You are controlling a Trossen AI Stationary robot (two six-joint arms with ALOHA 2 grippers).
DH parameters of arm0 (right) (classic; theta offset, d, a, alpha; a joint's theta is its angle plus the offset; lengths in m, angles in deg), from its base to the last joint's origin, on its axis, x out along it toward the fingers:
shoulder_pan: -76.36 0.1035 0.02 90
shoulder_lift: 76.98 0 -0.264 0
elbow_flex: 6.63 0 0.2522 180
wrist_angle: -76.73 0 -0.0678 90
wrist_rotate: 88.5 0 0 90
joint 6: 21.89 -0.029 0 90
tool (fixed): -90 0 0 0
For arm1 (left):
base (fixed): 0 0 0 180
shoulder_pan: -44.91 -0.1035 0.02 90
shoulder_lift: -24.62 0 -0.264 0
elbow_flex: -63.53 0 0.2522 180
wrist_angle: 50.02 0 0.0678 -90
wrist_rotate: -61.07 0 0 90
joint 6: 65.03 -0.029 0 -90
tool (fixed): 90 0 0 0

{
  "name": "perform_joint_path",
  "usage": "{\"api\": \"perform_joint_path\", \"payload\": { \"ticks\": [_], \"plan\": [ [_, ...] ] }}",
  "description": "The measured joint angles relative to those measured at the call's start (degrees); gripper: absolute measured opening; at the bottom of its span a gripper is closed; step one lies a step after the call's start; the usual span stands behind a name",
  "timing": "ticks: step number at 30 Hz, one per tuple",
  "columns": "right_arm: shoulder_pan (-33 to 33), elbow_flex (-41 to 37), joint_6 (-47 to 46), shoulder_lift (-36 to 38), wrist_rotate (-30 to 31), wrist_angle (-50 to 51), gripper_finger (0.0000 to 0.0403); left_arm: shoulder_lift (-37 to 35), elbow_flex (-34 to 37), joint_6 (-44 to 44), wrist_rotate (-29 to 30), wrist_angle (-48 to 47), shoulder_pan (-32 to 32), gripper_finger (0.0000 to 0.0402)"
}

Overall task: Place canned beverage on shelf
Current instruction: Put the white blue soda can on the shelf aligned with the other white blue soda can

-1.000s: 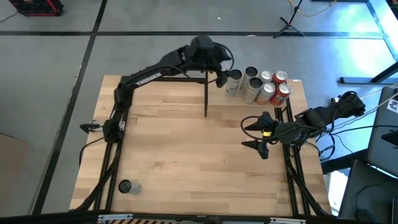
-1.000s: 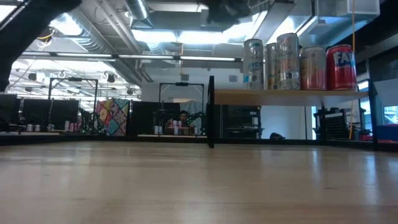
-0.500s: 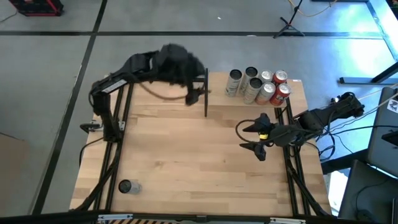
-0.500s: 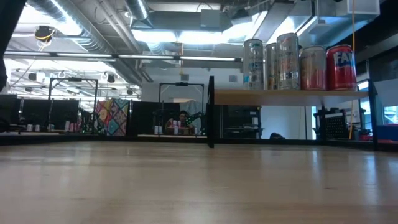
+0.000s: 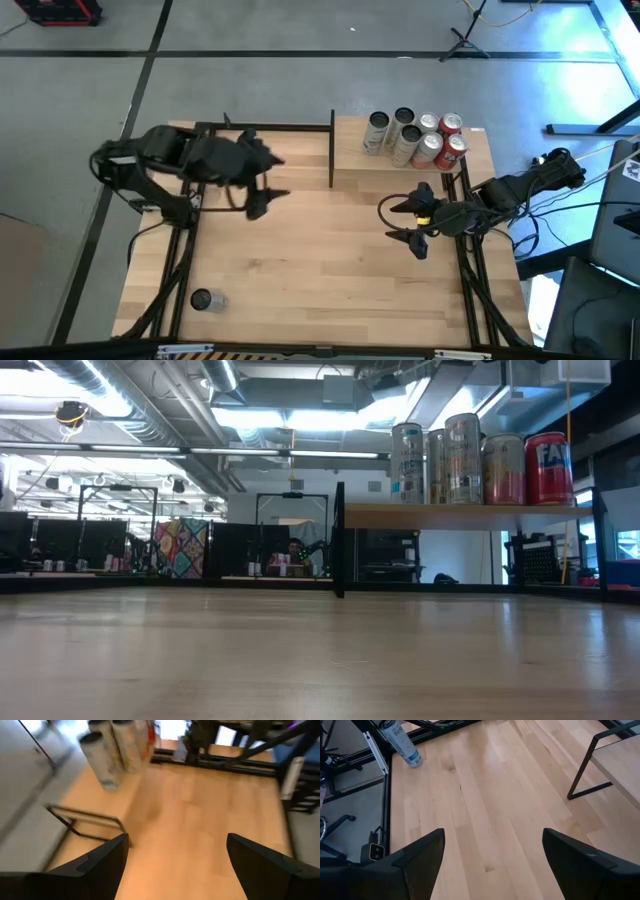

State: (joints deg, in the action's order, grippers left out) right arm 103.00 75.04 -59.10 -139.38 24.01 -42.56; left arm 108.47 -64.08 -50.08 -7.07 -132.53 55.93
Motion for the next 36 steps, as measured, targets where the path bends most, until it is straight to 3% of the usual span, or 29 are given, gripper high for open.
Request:
{"api": "perform_joint_path", "payload": {
  "ticks": [7, 11, 17, 25, 29, 36],
  "plan": [
    [-0.02, 0.00, 0.21, 0.01, 0.39, 0.41, 0.0325, -5.58, 7.84, 17.13, -12.41, -0.33, 6.43, 0.0324],
    [-0.02, -0.02, 0.22, 0.02, 1.12, 0.47, 0.0325, -6.02, 11.02, 26.28, -13.03, -1.38, 10.81, 0.0324],
    [-0.02, 0.01, 0.22, 0.02, 1.35, 0.47, 0.0325, -5.70, 17.01, 28.71, -19.06, -1.25, 13.66, 0.0324],
    [-0.02, 0.00, 0.11, 0.02, 1.35, 0.02, 0.0325, -3.76, 23.56, 26.99, -18.17, -0.21, 12.37, 0.0374],
    [-0.02, 0.01, -0.11, 0.02, 1.32, -0.03, 0.0325, -2.33, 24.59, 32.02, -18.05, -0.63, 11.62, 0.0395],
    [-0.01, 0.01, -0.34, 0.02, 1.32, -0.06, 0.0325, -1.46, 24.60, 39.73, -25.97, -3.12, 15.32, 0.0393]
  ]
}}
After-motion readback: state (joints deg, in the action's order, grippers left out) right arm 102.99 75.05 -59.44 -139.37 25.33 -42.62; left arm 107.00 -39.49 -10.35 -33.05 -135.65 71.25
